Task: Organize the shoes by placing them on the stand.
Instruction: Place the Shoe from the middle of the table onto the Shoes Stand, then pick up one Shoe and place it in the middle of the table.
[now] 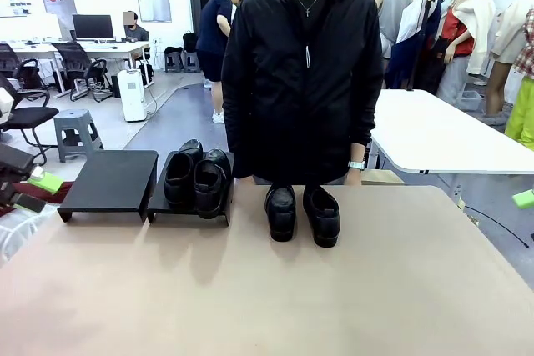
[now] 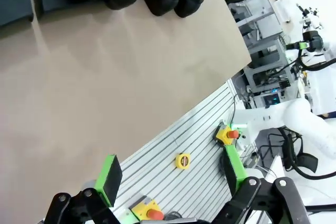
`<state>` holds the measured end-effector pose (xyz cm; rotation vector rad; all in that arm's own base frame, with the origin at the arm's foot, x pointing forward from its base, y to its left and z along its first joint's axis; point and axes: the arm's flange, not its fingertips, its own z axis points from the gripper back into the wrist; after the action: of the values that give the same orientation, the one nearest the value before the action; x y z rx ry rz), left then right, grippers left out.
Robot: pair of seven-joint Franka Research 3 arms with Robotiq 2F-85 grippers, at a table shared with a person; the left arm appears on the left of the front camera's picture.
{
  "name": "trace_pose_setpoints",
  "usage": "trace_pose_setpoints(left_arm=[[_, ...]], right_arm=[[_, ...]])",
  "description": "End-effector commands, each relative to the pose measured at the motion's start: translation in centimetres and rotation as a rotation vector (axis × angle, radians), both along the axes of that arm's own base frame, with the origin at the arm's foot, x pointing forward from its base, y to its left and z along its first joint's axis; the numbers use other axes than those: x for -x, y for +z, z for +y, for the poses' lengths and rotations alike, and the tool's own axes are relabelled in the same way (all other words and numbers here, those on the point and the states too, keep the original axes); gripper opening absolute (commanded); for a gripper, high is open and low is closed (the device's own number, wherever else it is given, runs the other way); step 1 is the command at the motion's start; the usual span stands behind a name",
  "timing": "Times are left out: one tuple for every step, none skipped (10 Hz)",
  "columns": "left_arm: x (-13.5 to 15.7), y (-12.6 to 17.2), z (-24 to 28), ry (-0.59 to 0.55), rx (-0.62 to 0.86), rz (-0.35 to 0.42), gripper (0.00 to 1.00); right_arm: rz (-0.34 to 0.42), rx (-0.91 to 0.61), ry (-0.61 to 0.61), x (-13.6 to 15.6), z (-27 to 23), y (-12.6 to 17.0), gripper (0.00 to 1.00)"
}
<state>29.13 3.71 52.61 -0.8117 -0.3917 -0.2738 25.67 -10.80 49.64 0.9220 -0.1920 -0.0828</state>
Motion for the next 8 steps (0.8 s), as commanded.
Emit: trace_pose_setpoints(left_arm=[[0.3, 0.34, -0.08, 0.001, 0.016, 0.001, 1.0], [0.3, 0.34, -0.08, 0.001, 0.016, 0.001, 1.0], [0.3, 0.34, -0.08, 0.001, 0.016, 0.001, 1.0], [0.3, 0.34, -0.08, 0.001, 0.016, 0.001, 1.0], [0.3, 0.34, -0.08, 0.001, 0.016, 0.001, 1.0], [0.3, 0.34, -0.08, 0.001, 0.016, 0.001, 1.0], [0.3, 0.34, -0.08, 0.001, 0.016, 0.001, 1.0], [0.3, 0.34, -0.08, 0.001, 0.016, 0.001, 1.0]], right_arm=[[-0.014, 0.004, 0.015, 0.2, -0.28, 0.1, 1.0], [-0.014, 0.004, 0.015, 0.2, -0.28, 0.1, 1.0], [-0.014, 0.004, 0.015, 0.2, -0.28, 0.1, 1.0], [-0.014, 0.004, 0.015, 0.2, -0.28, 0.1, 1.0], [-0.014, 0.004, 0.015, 0.2, -0.28, 0.1, 1.0], [-0.014, 0.004, 0.015, 0.2, -0.28, 0.1, 1.0], [-0.014, 0.004, 0.015, 0.2, -0.28, 0.1, 1.0], [-0.014, 0.004, 0.015, 0.2, -0.28, 0.1, 1.0]])
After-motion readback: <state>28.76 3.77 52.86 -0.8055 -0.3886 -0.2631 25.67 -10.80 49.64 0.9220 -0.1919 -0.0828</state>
